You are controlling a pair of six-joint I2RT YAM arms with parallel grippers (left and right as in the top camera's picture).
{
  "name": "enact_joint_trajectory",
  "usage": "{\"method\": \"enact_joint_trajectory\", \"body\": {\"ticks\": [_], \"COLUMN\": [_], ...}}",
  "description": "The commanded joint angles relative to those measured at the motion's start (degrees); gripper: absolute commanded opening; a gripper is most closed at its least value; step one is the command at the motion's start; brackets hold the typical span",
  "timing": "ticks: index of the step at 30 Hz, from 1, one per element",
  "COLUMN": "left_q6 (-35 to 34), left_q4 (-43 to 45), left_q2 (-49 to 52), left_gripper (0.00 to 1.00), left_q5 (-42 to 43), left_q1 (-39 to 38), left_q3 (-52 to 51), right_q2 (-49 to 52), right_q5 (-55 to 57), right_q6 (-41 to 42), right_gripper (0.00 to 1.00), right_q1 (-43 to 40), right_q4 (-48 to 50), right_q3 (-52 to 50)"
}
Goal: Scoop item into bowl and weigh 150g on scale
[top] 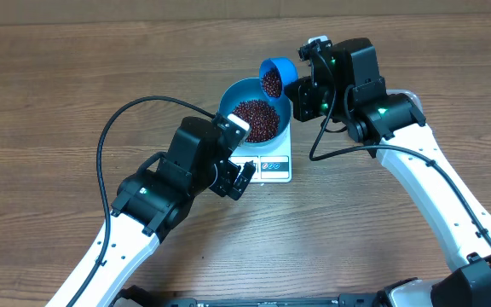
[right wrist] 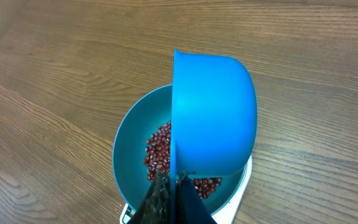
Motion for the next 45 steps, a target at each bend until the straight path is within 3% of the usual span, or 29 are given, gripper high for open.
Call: {"method": "enact_joint_trajectory", "body": {"ticks": [1, 45], "left_q6": [0.5, 0.5], "left_q4": [0.1, 0.1], "left_q2": [-0.8, -0.8], "left_gripper": [0.99, 0.99], "left_q5": [0.0, 0.0], "left_q1": [0.1, 0.1], "left_q3": [0.1, 0.1], "right_q2": [-0.2, -0.2], "right_q5": [0.6, 1.5], "right_q6": [-0.5, -19.8], "right_gripper": [0.04, 0.04], "right_q1": [0.3, 1.5], "right_q4": [0.6, -0.4], "right_q3": [1.1, 1.1]}}
